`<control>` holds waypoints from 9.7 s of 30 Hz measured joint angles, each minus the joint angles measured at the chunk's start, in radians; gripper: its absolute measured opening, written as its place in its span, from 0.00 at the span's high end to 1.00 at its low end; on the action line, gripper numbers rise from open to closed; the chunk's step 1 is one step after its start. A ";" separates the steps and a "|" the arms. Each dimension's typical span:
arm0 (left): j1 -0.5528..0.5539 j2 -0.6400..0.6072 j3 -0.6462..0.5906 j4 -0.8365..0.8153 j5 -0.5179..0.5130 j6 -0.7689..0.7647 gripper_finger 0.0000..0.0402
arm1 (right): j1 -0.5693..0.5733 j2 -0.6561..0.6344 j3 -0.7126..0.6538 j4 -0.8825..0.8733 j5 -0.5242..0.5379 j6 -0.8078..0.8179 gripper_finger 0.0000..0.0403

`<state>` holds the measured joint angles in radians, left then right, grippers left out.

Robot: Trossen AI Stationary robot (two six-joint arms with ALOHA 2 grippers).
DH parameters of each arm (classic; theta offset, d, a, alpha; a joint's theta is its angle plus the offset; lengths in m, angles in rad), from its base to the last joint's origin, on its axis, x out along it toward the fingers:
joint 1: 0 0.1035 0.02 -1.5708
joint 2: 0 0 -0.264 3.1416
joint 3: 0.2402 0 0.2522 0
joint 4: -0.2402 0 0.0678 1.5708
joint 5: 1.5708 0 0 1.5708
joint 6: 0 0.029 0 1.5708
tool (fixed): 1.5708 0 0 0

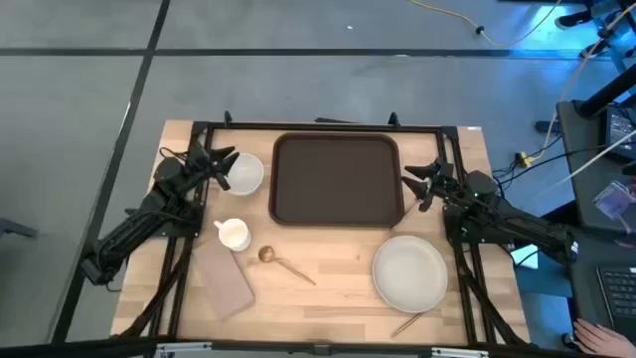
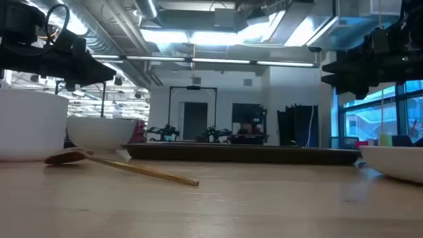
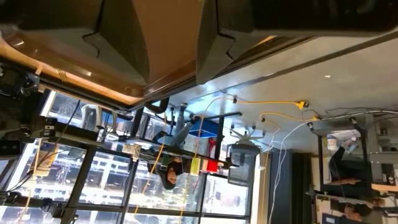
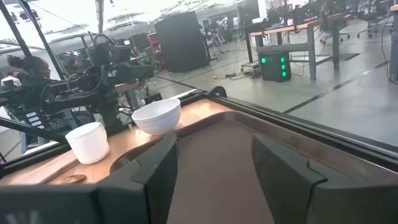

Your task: Set up tray

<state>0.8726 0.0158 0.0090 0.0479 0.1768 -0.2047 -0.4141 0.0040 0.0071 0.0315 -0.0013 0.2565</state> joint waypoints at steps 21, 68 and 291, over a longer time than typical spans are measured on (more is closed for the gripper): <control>0.000 0.000 0.000 0.000 0.000 0.000 0.68 | 0.000 0.000 0.000 0.000 0.000 0.001 0.49; 0.000 0.000 0.000 0.000 0.000 0.000 0.68 | 0.000 0.000 0.000 0.000 0.000 0.001 0.49; -0.188 2.123 1.967 -1.361 -0.239 1.079 0.99 | 0.000 0.000 0.000 0.040 0.315 0.076 0.49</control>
<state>0.6849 2.1391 1.9763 -1.3129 -0.0618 0.8740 -0.4141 0.0041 0.0071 0.0715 0.3138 0.3325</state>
